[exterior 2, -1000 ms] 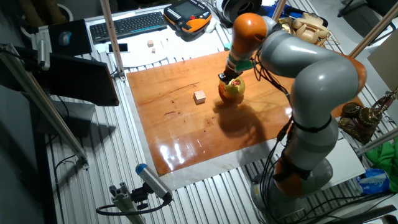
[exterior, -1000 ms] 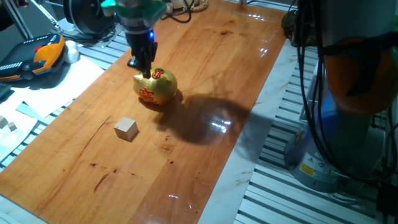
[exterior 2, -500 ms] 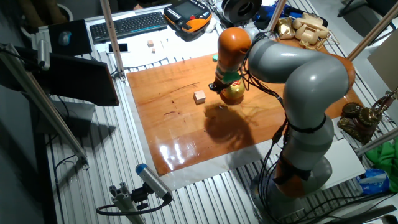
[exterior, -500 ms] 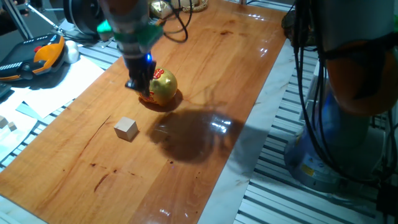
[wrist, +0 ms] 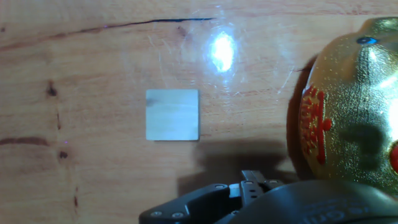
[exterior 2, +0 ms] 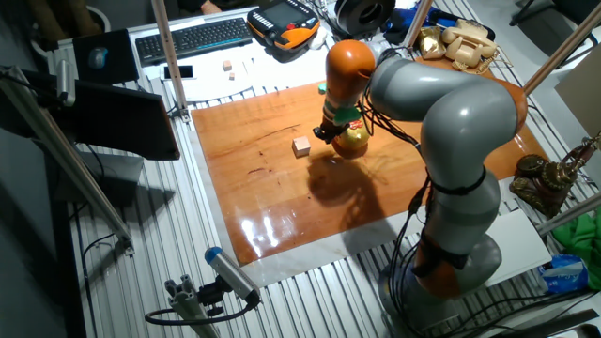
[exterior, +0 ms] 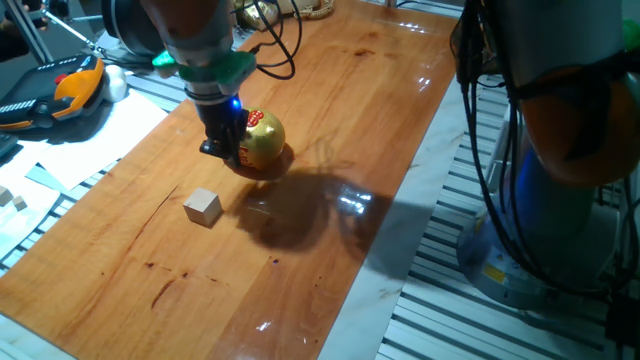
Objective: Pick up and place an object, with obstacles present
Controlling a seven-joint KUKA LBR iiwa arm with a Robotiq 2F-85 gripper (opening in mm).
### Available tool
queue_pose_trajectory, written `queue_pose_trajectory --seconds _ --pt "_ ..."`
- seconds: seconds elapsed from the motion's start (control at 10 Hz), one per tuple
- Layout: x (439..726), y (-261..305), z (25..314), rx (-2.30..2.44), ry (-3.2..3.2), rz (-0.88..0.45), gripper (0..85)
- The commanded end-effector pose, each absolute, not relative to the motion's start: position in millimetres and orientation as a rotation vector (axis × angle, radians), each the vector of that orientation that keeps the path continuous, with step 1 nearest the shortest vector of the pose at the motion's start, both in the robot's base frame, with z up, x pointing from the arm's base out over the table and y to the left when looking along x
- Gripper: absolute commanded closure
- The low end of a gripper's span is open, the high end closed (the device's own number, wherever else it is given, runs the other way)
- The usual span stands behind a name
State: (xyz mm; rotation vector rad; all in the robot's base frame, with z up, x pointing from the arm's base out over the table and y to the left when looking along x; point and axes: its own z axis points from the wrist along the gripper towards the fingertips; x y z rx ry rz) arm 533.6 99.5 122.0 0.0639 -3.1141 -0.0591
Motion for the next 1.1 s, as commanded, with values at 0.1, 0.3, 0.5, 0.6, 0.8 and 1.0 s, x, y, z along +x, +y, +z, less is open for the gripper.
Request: queue_pose_trajectory --seconds 0.1,0.3,0.5,0.6,0.8,1.0 --pt "533.6 99.7 122.0 0.073 -3.134 -0.075 85.0" --pt "533.6 99.7 122.0 0.050 -3.175 0.001 85.0" --pt "533.6 99.7 122.0 0.070 -3.180 0.040 85.0" --pt "533.6 99.7 122.0 0.098 -3.169 0.018 85.0" --pt "533.6 99.7 122.0 0.160 -3.149 -0.016 85.0" --pt "533.6 99.7 122.0 0.186 -3.178 -0.013 85.0"
